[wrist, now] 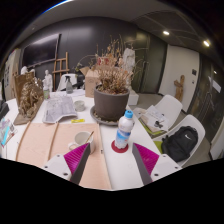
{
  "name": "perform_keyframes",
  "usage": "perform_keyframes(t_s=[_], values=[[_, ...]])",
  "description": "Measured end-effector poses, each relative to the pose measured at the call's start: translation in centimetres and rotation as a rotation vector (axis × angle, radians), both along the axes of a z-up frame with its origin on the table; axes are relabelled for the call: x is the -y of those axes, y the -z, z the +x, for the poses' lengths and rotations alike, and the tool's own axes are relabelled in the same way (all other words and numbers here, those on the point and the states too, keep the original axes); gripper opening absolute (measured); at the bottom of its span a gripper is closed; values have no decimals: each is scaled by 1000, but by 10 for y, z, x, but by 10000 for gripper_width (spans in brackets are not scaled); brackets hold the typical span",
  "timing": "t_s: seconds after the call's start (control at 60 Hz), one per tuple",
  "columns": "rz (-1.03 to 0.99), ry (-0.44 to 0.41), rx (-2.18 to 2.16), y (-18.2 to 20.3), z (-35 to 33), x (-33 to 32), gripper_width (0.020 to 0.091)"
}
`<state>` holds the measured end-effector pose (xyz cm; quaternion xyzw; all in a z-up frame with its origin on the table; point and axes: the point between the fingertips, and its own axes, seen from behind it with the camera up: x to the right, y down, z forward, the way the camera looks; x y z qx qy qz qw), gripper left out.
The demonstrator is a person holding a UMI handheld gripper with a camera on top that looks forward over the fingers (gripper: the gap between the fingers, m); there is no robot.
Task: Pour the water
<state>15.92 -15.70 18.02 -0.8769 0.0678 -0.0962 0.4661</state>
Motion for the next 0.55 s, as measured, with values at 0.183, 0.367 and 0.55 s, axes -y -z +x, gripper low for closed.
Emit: perform_keyframes(t_s=[0.183,0.367,0.55], values=[[-20,24,-39,-17,-43,52,854],[-26,43,-48,-20,-61,67,855],[-62,52,-51,-13,-58,74,854]])
